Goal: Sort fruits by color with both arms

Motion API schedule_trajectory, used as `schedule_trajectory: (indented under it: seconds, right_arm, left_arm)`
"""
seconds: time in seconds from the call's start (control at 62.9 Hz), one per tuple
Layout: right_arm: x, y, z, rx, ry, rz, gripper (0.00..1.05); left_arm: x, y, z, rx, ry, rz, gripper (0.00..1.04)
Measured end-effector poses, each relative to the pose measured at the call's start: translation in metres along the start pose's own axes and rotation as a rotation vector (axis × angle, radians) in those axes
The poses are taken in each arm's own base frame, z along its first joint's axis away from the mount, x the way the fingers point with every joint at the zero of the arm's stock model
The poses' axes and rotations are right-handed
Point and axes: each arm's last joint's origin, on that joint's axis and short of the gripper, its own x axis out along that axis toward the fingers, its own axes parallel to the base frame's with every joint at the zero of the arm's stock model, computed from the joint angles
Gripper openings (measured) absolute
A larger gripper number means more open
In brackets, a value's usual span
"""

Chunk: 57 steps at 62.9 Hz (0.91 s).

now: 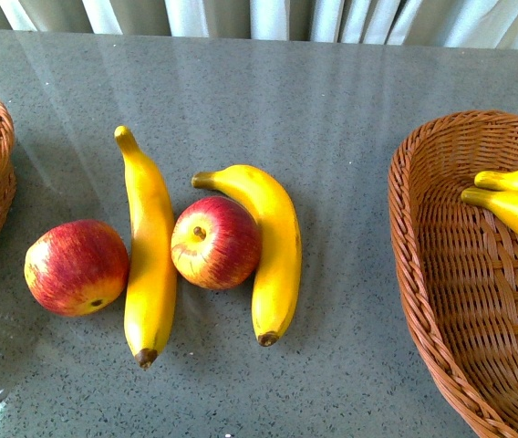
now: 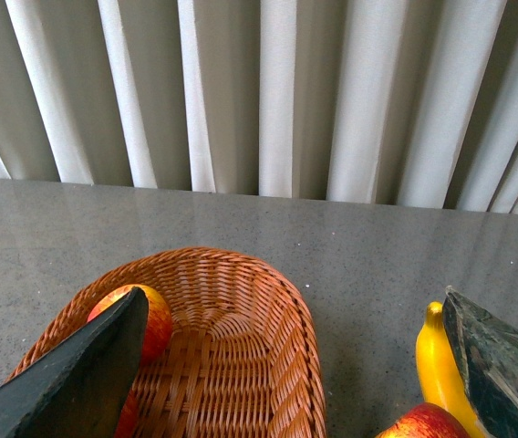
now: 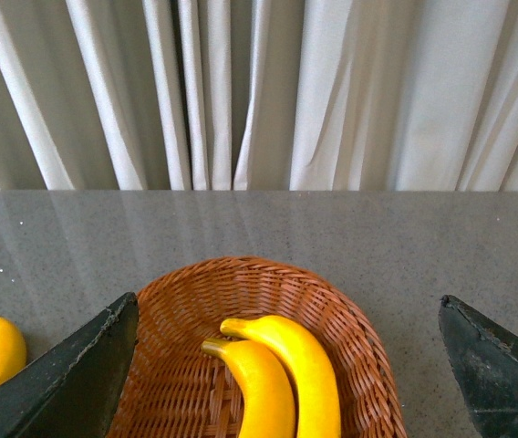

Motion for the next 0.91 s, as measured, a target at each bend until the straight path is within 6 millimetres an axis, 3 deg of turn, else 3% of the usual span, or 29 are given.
schedule_trajectory:
  seconds: [0.191,0.222,0.286,0.35,0.604,0.906]
  right_arm:
    - [0.000,0.000,0.000,0.000,0.000,0.000,0.96]
    - [0.000,0.000,0.000,0.000,0.000,0.000,0.96]
    - [0.000,0.000,0.000,0.000,0.000,-0.002,0.96]
    - [0.000,0.000,0.000,0.000,0.000,-0.001,0.96]
    - [0.000,0.000,0.000,0.000,0.000,0.000,0.96]
    - [0.000,0.000,0.000,0.000,0.000,0.000,0.96]
  left_arm:
    - [0.000,0.000,0.000,0.000,0.000,0.000,0.96]
    - [0.000,0.000,-0.001,-0.006,0.045,0.039,0.96]
    - [0.003,-0.004,0.002,0.047,0.333,0.201,0.96]
    - [0.014,-0.010,0.006,0.117,0.440,0.251,0.96]
    - [0.065,-0.038,0.012,0.150,0.480,0.277,0.96]
    - [0.109,-0.085,-0.013,0.145,0.613,0.242,0.96]
